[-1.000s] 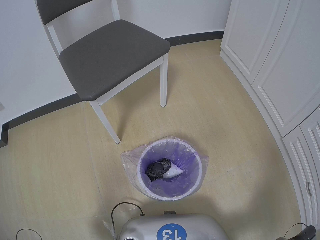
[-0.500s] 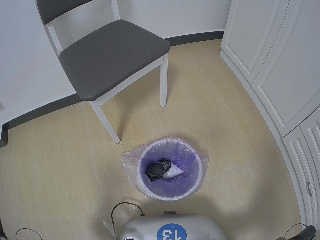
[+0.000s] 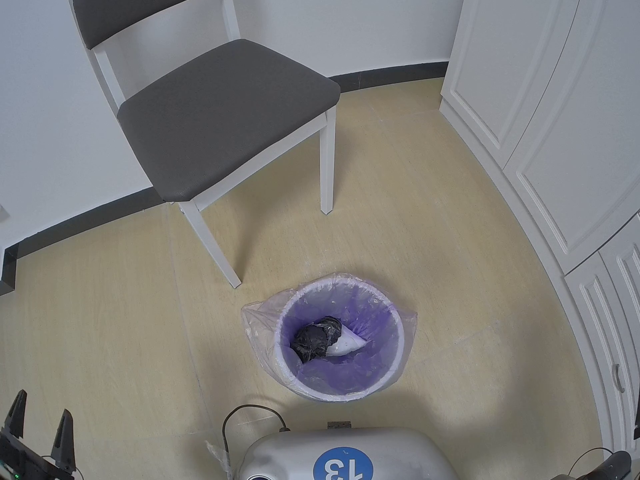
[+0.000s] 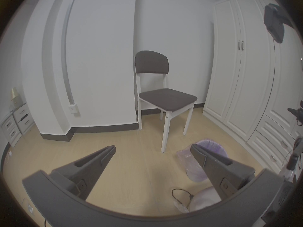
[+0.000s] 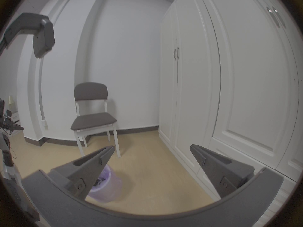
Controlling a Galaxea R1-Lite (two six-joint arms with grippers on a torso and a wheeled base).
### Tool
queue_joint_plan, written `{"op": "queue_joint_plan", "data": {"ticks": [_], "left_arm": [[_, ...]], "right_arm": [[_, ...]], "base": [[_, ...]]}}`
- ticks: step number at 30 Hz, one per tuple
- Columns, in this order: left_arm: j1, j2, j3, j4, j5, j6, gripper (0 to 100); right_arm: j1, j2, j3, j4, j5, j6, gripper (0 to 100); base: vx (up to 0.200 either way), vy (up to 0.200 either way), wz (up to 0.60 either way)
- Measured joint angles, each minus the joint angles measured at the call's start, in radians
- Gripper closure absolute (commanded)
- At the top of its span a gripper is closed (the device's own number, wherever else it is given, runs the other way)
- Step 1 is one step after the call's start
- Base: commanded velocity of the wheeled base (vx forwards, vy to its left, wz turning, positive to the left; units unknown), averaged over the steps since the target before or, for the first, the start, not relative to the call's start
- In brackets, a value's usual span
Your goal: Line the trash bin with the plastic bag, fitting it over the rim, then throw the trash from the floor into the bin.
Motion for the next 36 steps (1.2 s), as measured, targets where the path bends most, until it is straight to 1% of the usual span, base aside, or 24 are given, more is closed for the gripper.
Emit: {"op": "queue_joint_plan", "data": {"ticks": [3, 7, 10, 13, 15, 19, 22, 26, 28, 29, 33, 36], "left_arm": [[0.0, 0.0, 0.002, 0.004, -0.002, 0.001, 0], [0.0, 0.0, 0.004, 0.003, -0.012, 0.01, 0], [-0.001, 0.001, 0.004, 0.0, -0.014, 0.017, 0], [-0.001, 0.001, 0.004, 0.0, -0.015, 0.025, 0], [-0.001, 0.001, 0.004, 0.0, -0.016, 0.028, 0], [0.0, 0.002, 0.004, -0.001, -0.016, 0.031, 0], [0.0, 0.002, 0.004, -0.001, -0.016, 0.032, 0], [0.0, 0.002, 0.004, -0.001, -0.016, 0.033, 0], [0.0, 0.002, 0.004, -0.001, -0.016, 0.033, 0], [0.0, 0.002, 0.004, -0.001, -0.016, 0.033, 0], [0.0, 0.002, 0.004, -0.001, -0.016, 0.033, 0], [0.0, 0.002, 0.004, -0.001, -0.016, 0.033, 0]], "right_arm": [[0.0, 0.0, 0.007, 0.039, 0.0, -0.007, 0], [0.0, 0.0, 0.01, 0.115, -0.002, -0.046, 0], [0.0, 0.001, 0.011, 0.185, -0.001, -0.117, 0], [0.0, 0.001, 0.012, 0.2, -0.009, -0.146, 0], [0.0, 0.001, 0.012, 0.203, -0.039, -0.147, 0], [0.0, 0.001, 0.012, 0.204, -0.133, -0.159, 0], [0.0, 0.002, 0.012, 0.205, -0.157, -0.181, 0], [0.0, 0.002, 0.011, 0.207, -0.163, -0.168, 0], [0.0, 0.002, 0.011, 0.207, -0.179, -0.151, 0], [0.0, 0.002, 0.011, 0.207, -0.195, -0.134, 0], [0.0, 0.002, 0.011, 0.208, -0.315, -0.022, 0], [0.0, 0.002, 0.011, 0.207, -0.369, 0.016, 0]], "base": [[0.0, 0.0, 0.0], [0.0, 0.0, 0.0], [0.0, 0.0, 0.0], [0.0, 0.0, 0.0], [0.0, 0.0, 0.0], [0.0, 0.0, 0.0], [0.0, 0.0, 0.0], [0.0, 0.0, 0.0], [0.0, 0.0, 0.0], [0.0, 0.0, 0.0], [0.0, 0.0, 0.0], [0.0, 0.0, 0.0]]}}
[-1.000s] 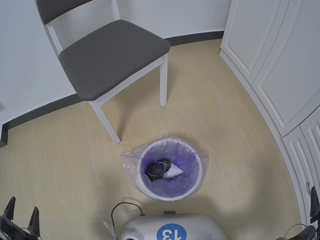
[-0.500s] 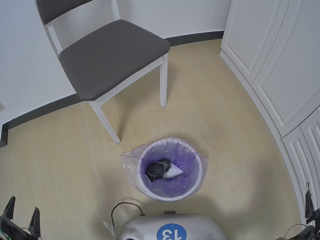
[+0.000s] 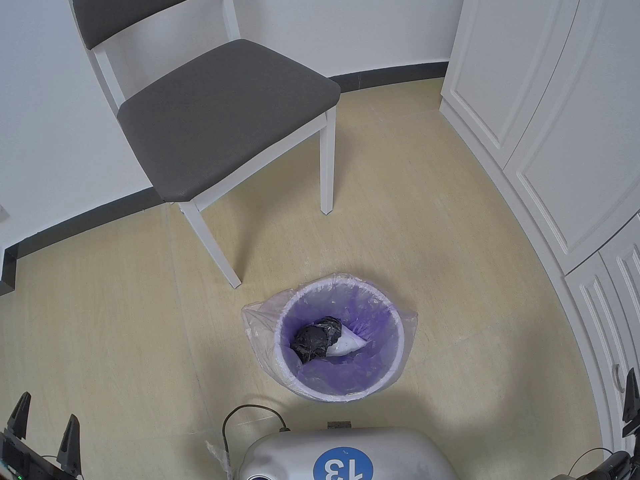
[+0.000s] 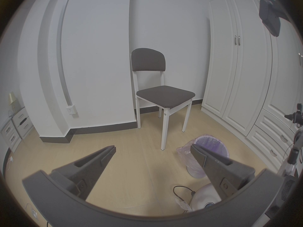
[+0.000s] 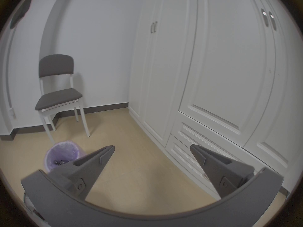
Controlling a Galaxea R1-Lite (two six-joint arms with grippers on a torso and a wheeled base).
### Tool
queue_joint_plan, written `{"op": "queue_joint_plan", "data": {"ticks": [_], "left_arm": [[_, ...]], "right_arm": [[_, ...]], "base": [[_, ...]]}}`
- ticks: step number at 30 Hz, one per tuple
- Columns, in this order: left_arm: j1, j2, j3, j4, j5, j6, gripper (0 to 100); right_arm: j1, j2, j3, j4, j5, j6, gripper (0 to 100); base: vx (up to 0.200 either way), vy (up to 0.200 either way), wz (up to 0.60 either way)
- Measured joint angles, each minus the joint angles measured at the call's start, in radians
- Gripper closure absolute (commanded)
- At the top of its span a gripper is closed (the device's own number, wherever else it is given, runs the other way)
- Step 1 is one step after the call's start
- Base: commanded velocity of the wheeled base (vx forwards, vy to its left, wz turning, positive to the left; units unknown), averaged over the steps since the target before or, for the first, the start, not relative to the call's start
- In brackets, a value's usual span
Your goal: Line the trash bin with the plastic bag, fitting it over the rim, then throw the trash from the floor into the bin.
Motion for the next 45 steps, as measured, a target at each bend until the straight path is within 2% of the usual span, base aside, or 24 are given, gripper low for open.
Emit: {"op": "queue_joint_plan", "data": {"ticks": [5, 9, 12, 17, 24, 27, 31, 37, 40, 45], "left_arm": [[0.0, 0.0, 0.0, 0.0, 0.0, 0.0, 0], [0.0, 0.001, 0.0, 0.0, 0.0, 0.0, 0], [0.0, 0.001, 0.0, 0.0, 0.0, 0.0, 0], [0.0, 0.001, 0.0, 0.0, 0.0, 0.0, 0], [0.0, 0.001, 0.0, 0.0, 0.0, 0.0, 0], [0.0, 0.002, 0.0, 0.0, 0.0, 0.0, 0], [0.0, 0.002, 0.0, 0.0, 0.0, 0.0, 0], [-0.001, 0.002, 0.0, 0.0, 0.0, 0.0, 0], [0.0, 0.002, 0.0, 0.0, 0.0, 0.0, 0], [0.0, 0.002, 0.0, 0.0, 0.0, 0.0, 0]], "right_arm": [[-0.001, 0.0, 0.0, -0.065, -0.029, -0.038, 0], [-0.001, 0.0, 0.0, -0.042, -0.032, -0.06, 0], [-0.001, 0.0, 0.0, 0.004, -0.031, -0.056, 0], [-0.001, 0.001, 0.0, 0.003, -0.021, -0.002, 0], [0.0, 0.001, 0.0, 0.009, 0.143, 0.009, 0], [-0.001, 0.001, 0.0, 0.01, 0.175, 0.003, 0], [-0.001, 0.001, 0.0, 0.013, 0.222, -0.046, 0], [-0.001, 0.001, 0.0, 0.058, 0.373, -0.052, 0], [0.001, 0.001, 0.0, 0.093, 0.391, -0.026, 0], [-0.001, 0.001, 0.0, 0.078, 0.378, -0.009, 0]], "base": [[0.0, 0.0, 0.0], [0.0, 0.0, 0.0], [0.0, 0.0, 0.0], [0.0, 0.0, 0.0], [0.0, 0.0, 0.0], [0.0, 0.0, 0.0], [0.0, 0.0, 0.0], [0.0, 0.0, 0.0], [0.0, 0.0, 0.0], [0.0, 0.0, 0.0]]}}
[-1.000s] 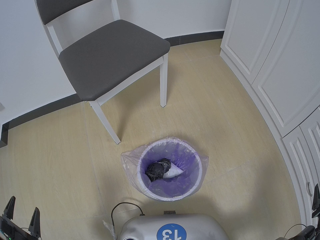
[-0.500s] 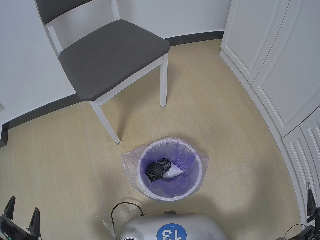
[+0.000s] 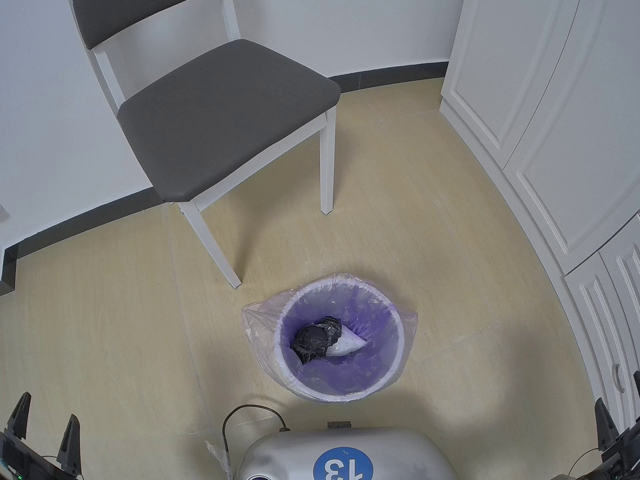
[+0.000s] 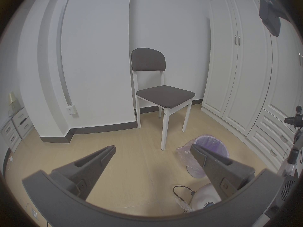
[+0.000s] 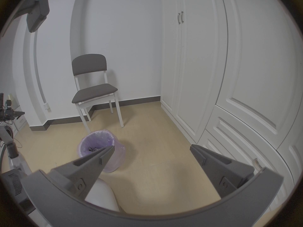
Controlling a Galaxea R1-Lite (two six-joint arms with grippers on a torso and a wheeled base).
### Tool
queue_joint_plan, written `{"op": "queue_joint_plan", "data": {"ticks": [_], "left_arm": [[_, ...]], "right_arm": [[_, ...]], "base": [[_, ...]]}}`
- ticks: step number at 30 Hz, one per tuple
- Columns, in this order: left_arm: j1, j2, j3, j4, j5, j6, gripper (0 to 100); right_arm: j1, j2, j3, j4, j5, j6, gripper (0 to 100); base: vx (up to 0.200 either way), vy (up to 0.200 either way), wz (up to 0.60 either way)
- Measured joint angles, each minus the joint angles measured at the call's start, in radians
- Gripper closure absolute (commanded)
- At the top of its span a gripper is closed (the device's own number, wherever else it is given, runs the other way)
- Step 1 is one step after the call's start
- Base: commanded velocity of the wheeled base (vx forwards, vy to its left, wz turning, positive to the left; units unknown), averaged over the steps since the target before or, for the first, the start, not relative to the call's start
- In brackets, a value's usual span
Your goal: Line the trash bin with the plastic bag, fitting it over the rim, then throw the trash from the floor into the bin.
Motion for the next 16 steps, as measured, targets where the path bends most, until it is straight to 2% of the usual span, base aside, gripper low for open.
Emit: {"op": "queue_joint_plan", "data": {"ticks": [16], "left_arm": [[0.0, 0.0, 0.0, 0.0, 0.0, 0.0, 0]], "right_arm": [[0.0, 0.0, 0.0, -0.001, 0.002, 0.0, 0]], "base": [[0.0, 0.0, 0.0]]}}
